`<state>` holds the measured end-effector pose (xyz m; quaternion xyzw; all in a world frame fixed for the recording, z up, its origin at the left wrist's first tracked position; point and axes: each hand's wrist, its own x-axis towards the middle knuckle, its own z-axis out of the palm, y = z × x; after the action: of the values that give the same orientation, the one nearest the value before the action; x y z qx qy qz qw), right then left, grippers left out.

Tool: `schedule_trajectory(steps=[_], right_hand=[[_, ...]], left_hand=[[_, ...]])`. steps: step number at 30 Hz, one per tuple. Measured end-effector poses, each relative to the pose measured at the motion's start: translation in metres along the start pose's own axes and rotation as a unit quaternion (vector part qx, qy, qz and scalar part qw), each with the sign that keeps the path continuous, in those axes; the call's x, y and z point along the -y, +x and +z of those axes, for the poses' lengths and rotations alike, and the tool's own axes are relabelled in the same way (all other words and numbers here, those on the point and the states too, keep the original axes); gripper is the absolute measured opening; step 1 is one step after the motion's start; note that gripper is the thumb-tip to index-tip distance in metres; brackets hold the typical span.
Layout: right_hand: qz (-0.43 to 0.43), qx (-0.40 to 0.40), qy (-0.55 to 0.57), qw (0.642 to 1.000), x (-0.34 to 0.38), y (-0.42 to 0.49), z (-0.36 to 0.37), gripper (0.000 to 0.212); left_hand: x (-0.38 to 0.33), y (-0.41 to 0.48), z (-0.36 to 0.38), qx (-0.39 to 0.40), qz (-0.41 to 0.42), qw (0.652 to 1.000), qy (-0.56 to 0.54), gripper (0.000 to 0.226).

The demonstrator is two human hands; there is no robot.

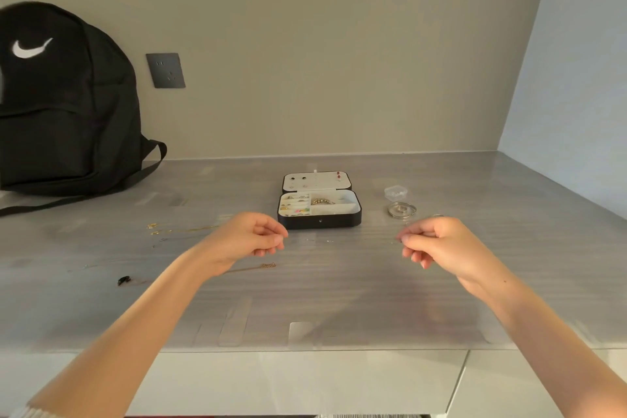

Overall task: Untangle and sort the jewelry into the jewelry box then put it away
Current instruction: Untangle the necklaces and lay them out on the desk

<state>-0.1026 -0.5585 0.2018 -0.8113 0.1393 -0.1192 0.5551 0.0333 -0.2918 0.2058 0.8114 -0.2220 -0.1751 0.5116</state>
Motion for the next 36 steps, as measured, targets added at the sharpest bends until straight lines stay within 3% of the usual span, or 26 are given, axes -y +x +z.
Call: schedule_trajectory(steps=[6, 11, 15, 19, 24, 28, 30, 33, 36], right_hand=[[0.01, -0.016, 0.169, 0.985, 0.018, -0.003, 0.001, 0.013], [-0.017, -0.018, 0.324, 0.946, 0.05, -0.003, -0.005, 0.017], [-0.062, -0.028, 0.255, 0.965, 0.073, 0.0, -0.008, 0.019], [-0.098, -0.035, 0.182, 0.978, 0.087, -0.003, -0.01, 0.018], [-0.076, -0.053, 0.17, 0.981, 0.086, -0.011, -0.011, 0.02], [-0.039, -0.056, 0.157, 0.985, 0.074, -0.014, -0.01, 0.018], [-0.014, -0.046, 0.168, 0.985, 0.067, -0.015, -0.01, 0.018], [0.034, -0.004, 0.2, 0.979, 0.057, -0.017, -0.007, 0.021], [0.086, 0.048, 0.257, 0.961, 0.049, -0.017, 0.002, 0.016]], left_hand=[[0.001, -0.018, 0.005, 0.062, -0.03, 0.998, 0.009, 0.013], [0.001, -0.024, 0.018, 0.124, -0.054, 0.988, -0.075, 0.014], [-0.005, -0.023, 0.027, 0.129, -0.061, 0.983, -0.117, 0.015], [-0.008, -0.021, 0.034, 0.072, -0.06, 0.98, -0.176, 0.014], [-0.009, -0.018, 0.039, -0.002, -0.037, 0.91, -0.412, 0.017], [-0.009, -0.014, 0.037, 0.003, -0.012, 0.82, -0.572, 0.01], [-0.012, -0.015, 0.034, 0.001, -0.012, 0.796, -0.606, 0.01], [-0.02, -0.018, 0.027, -0.019, -0.019, 0.788, -0.615, 0.014], [-0.022, -0.02, 0.022, -0.049, -0.031, 0.813, -0.579, 0.016]])
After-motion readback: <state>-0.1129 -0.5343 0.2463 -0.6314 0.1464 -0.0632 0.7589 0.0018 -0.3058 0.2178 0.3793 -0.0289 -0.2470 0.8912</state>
